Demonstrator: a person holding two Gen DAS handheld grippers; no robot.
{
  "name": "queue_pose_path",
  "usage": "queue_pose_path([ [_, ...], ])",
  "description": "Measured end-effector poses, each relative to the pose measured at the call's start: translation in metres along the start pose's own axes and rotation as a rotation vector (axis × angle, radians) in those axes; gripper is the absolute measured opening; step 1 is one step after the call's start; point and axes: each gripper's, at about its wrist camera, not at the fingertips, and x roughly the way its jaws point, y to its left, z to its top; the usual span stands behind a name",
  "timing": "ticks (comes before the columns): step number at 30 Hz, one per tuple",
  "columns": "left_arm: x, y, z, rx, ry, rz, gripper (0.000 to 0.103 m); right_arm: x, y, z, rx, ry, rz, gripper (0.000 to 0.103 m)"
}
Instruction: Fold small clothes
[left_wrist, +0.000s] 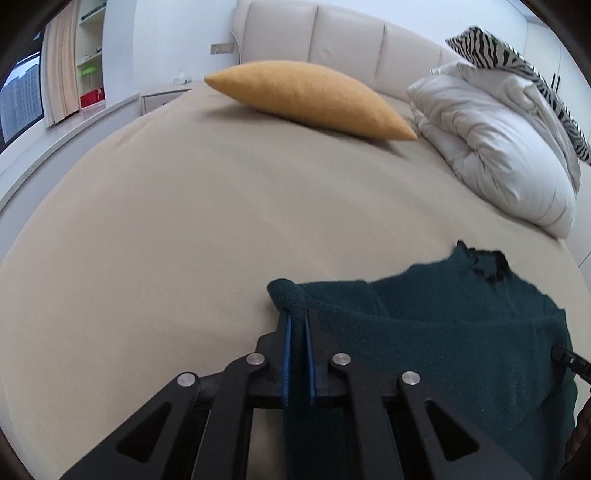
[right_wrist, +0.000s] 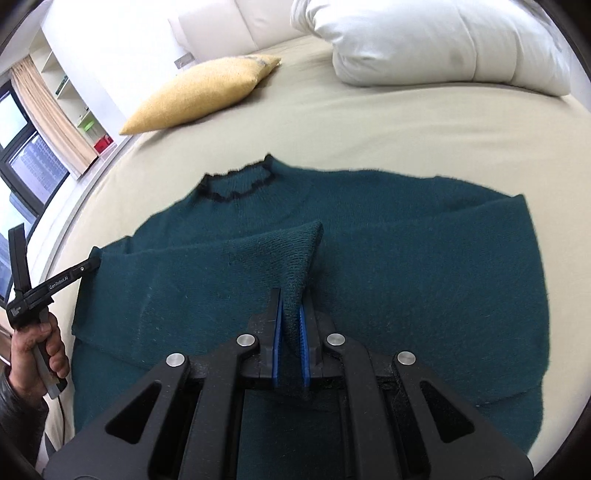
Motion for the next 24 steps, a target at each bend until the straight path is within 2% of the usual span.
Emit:
queue_pose_path([
  [2, 0.017, -0.002, -0.005, 0.03, 0.035, 0.021, 0.008, 0.004, -0.009, -0.001, 0.036, 0.007, 0.001, 0.007],
  [3, 0.023, -0.002, -0.009, 0.043, 0.046, 0.03, 0.008, 0.015, -0.016, -0.005, 0.051, 0.041, -0.011, 0.007],
  [4, 0.023, -0.001, -0.011, 0.044, 0.033, 0.025, 0.009, 0.025, -0.024, -0.011, 0.083, 0.058, 0.007, 0.006],
  [6, 0.016, 0.007, -0.009, 0.002, 0.03, -0.025, 0.011, 0.023, -0.035, -0.015, 0.144, 0.027, 0.066, 0.007],
  [7, 0.012, 0.012, -0.007, -0.018, 0.034, -0.036, 0.016, 0.02, -0.036, -0.015, 0.157, 0.024, 0.076, 0.007],
  [8, 0.004, 0.017, -0.008, -0.04, 0.028, -0.039, 0.016, 0.018, -0.035, -0.014, 0.154, 0.024, 0.075, 0.009],
  [9, -0.004, 0.022, -0.009, -0.063, 0.014, -0.043, 0.02, 0.015, -0.033, -0.014, 0.145, 0.029, 0.068, 0.01],
  [12, -0.026, 0.031, -0.018, -0.08, 0.012, -0.059, 0.052, 0.006, -0.026, -0.012, 0.135, 0.022, 0.046, 0.021],
  [13, -0.031, 0.032, -0.023, -0.08, 0.018, -0.061, 0.057, 0.002, -0.023, -0.011, 0.133, 0.013, 0.049, 0.026],
  [14, -0.035, 0.032, -0.029, -0.076, 0.026, -0.06, 0.057, -0.003, -0.02, -0.01, 0.127, -0.002, 0.057, 0.029],
  [15, -0.035, 0.031, -0.036, -0.071, 0.042, -0.055, 0.059, -0.006, -0.016, -0.011, 0.11, -0.016, 0.061, 0.036],
  [16, -0.03, 0.027, -0.044, -0.056, 0.085, -0.048, 0.058, -0.006, -0.01, -0.011, 0.092, -0.015, 0.051, 0.042],
  [18, -0.027, 0.019, -0.057, -0.014, 0.09, -0.022, 0.057, 0.002, -0.005, -0.015, 0.061, 0.029, 0.013, 0.042],
  [19, -0.027, 0.014, -0.06, 0.012, 0.08, -0.001, 0.048, 0.011, -0.003, -0.018, 0.052, 0.067, -0.012, 0.042],
  [20, -0.028, 0.013, -0.063, 0.014, 0.083, -0.008, 0.038, 0.012, -0.002, -0.02, 0.045, 0.056, -0.02, 0.04],
  [21, -0.027, 0.011, -0.063, 0.015, 0.095, -0.027, 0.017, 0.011, -0.001, -0.021, 0.037, 0.043, -0.027, 0.037],
  [22, -0.026, 0.008, -0.063, 0.025, 0.107, -0.039, 0.012, 0.011, -0.001, -0.022, 0.037, 0.043, -0.037, 0.029],
  [24, -0.027, 0.0, -0.064, 0.078, 0.094, -0.006, 0.009, 0.009, -0.003, -0.021, 0.041, 0.048, -0.052, 0.015],
])
